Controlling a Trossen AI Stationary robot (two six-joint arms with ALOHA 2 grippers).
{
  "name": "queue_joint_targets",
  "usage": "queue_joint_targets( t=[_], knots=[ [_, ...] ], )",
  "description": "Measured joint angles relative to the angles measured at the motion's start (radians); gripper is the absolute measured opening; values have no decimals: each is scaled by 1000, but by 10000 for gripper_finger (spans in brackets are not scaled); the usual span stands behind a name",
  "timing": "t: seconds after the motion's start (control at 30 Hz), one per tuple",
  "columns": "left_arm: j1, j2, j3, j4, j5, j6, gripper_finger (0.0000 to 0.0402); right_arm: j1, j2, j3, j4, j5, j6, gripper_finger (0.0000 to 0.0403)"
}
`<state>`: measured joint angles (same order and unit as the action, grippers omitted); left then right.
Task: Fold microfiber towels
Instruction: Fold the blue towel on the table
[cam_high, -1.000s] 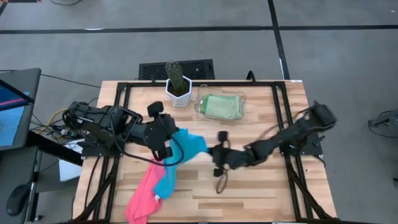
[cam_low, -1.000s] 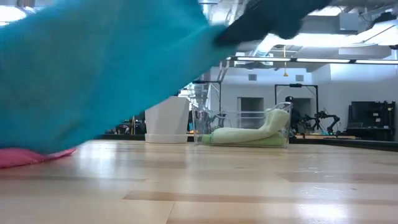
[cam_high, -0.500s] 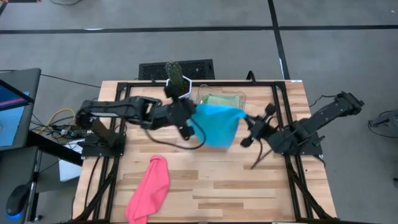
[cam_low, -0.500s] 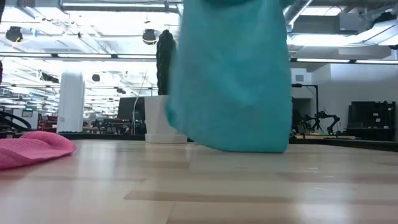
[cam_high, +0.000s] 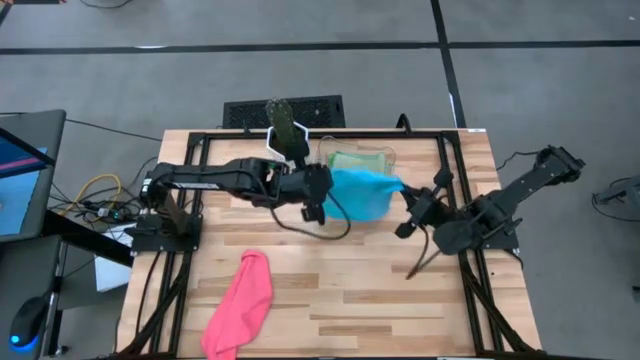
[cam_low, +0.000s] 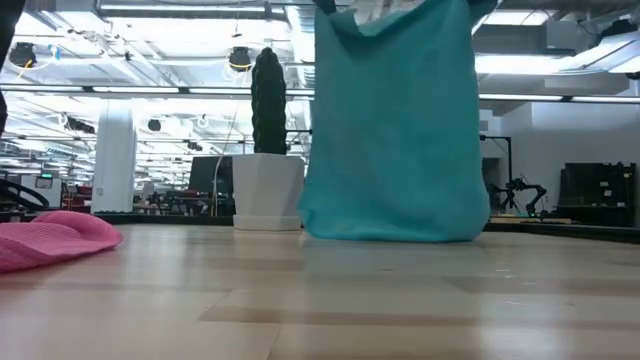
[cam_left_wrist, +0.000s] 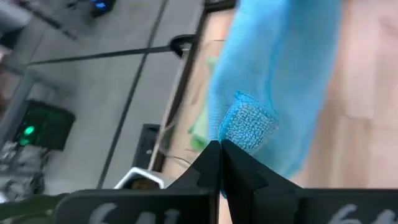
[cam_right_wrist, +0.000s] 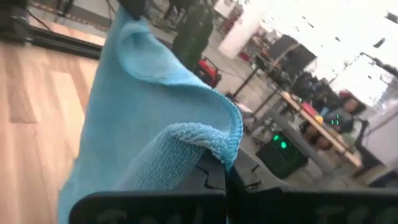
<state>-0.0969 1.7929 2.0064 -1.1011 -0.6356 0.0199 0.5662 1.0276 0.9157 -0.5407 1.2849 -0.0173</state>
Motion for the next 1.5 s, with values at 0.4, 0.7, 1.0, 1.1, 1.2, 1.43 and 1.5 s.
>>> queue_joint_targets(
  t=[0.4,0.7,1.0,1.1,1.2,1.43,1.5],
  knots=[
    [238,-4,1,40,-13,113,0,-238,-6,1,-38,123,-128,7],
    [232,-28,1,46,-6,80,0,-195,-15,1,114,137,-275,7],
    [-19,-3,-1,-216,101,-179,0,133,42,1,24,-49,200,7],
    [-123,16,2,-217,100,-262,0,228,105,1,-7,-130,395,7],
    [-222,61,2,-219,110,-322,0,304,190,2,-1,-209,547,8],
    [-394,225,1,-209,99,-430,0,407,432,1,61,-294,864,8],
    [-425,278,1,-206,94,-459,0,422,492,1,99,-310,919,8]
  ],
)
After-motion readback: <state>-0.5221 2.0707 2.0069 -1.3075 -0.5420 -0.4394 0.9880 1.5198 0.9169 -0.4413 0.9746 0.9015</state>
